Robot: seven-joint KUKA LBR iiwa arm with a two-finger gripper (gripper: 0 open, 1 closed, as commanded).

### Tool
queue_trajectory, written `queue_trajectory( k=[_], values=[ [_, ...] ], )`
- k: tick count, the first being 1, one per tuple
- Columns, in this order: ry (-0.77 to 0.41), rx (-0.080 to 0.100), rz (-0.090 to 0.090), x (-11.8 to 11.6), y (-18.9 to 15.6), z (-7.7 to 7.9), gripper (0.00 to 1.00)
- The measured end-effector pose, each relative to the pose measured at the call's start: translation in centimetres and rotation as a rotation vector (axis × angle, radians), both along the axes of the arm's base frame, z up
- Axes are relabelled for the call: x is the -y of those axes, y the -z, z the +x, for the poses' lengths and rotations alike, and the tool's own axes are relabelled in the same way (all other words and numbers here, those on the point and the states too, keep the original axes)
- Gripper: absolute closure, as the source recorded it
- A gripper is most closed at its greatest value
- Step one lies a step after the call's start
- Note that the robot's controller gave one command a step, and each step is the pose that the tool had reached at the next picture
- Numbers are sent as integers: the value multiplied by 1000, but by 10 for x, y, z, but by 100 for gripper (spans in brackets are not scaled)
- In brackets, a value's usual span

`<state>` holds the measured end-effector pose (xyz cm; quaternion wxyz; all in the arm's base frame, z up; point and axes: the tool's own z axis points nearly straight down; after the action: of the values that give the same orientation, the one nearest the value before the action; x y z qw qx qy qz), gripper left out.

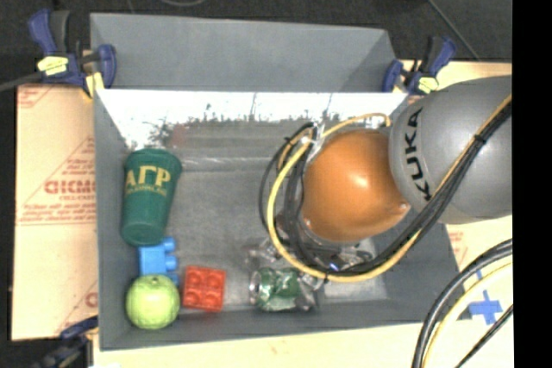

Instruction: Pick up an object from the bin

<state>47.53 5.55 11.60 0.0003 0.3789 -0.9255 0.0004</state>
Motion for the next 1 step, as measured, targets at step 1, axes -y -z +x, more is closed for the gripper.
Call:
queue_trajectory(
  k=[1],
  values=[
    [-169,6,5,-37,9,4,100]
  ],
)
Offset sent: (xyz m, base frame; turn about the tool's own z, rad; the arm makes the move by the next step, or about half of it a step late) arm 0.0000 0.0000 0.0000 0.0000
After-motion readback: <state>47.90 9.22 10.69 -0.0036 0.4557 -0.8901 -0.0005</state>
